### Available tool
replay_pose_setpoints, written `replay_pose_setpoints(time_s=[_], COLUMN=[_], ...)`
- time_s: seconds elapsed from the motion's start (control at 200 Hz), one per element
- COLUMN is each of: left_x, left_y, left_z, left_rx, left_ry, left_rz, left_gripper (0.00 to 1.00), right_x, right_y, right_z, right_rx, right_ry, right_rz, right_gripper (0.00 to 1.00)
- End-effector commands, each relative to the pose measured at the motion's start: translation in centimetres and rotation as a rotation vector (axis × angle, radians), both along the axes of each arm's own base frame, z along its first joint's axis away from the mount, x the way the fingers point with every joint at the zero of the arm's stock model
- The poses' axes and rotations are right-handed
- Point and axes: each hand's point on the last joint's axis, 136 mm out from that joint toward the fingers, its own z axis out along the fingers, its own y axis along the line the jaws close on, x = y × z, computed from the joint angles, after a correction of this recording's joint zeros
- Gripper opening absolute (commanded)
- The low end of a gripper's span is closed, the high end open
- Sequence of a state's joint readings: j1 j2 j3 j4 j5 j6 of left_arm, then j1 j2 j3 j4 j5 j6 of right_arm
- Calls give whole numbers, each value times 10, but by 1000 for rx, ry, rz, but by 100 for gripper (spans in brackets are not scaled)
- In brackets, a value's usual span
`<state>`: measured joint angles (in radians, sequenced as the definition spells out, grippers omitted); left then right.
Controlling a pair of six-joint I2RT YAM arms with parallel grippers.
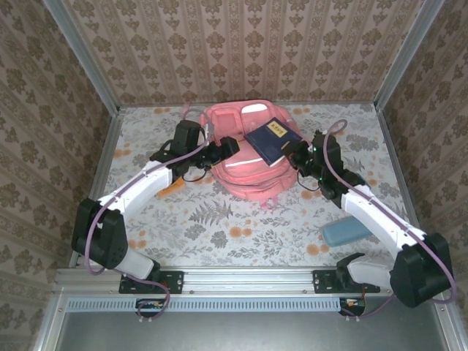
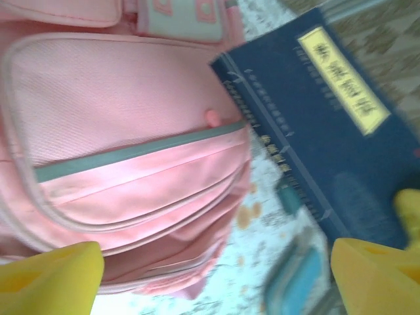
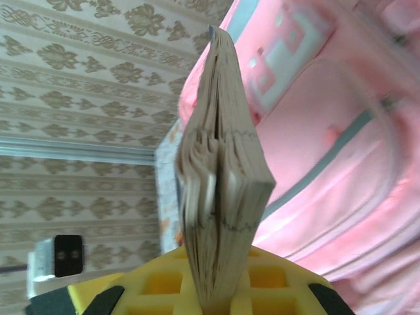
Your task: Pack the student bag
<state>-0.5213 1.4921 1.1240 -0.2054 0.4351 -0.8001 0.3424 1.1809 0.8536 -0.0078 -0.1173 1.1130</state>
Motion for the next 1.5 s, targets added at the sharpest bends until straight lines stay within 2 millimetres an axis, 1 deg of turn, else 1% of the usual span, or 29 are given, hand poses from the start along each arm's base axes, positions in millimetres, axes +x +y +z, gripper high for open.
replay_pose_setpoints(time_s=[0.0,0.035,0.105,0.17,0.28,0.405,0.55,0.69,0.81,0.87,0.92,1.045,1.16,1.275,1.335,1.395,1.46,1.495], left_x=[-14,-12,-9,-3,3,11,8,12,19,22,23,27,33,33,33,35,36,37], left_y=[14,14,7,1,-19,-40,-67,-82,-89,-89,-90,-88,-79,-77,-79,-78,-79,-81], left_z=[-16,-19,-20,-26,-34,-46,-66,-84,-101,-112,-117,-127,-136,-134,-132,-130,-124,-119], left_rx=[259,304,369,426,485,594,646,725,815,872,906,990,1093,1120,1122,1130,1132,1124], left_ry=[-96,-111,-157,-181,-212,-288,-319,-331,-337,-333,-332,-345,-357,-358,-374,-382,-395,-405], left_rz=[-144,-161,-219,-254,-340,-432,-569,-651,-695,-714,-730,-752,-756,-769,-771,-766,-756,-749], left_gripper=[94,95,97,97,97,94,88,86,83,82,79,77,75,72,66,63,58,54], right_x=[-22,-27,-35,-43,-52,-60,-66,-68,-67,-68,-68,-68,-68,-69,-70,-70,-71,-72], right_y=[-32,-40,-51,-62,-76,-83,-91,-91,-89,-88,-87,-86,-85,-85,-86,-86,-87,-87], right_z=[3,4,6,8,7,7,6,3,-3,-4,-5,-4,-5,-6,-6,-6,-6,-5], right_rx=[-254,-284,-323,-353,-371,-356,-356,-352,-338,-326,-320,-313,-304,-300,-297,-298,-300,-301], right_ry=[14,16,11,13,26,30,41,55,72,74,76,77,76,80,80,81,83,81], right_rz=[4,-6,-18,-40,-72,-96,-120,-112,-108,-108,-104,-103,-102,-103,-105,-104,-110,-113], right_gripper=[4,4,4,4,4,4,4,4,4,4,4,4,4,5,5,5,5,5])
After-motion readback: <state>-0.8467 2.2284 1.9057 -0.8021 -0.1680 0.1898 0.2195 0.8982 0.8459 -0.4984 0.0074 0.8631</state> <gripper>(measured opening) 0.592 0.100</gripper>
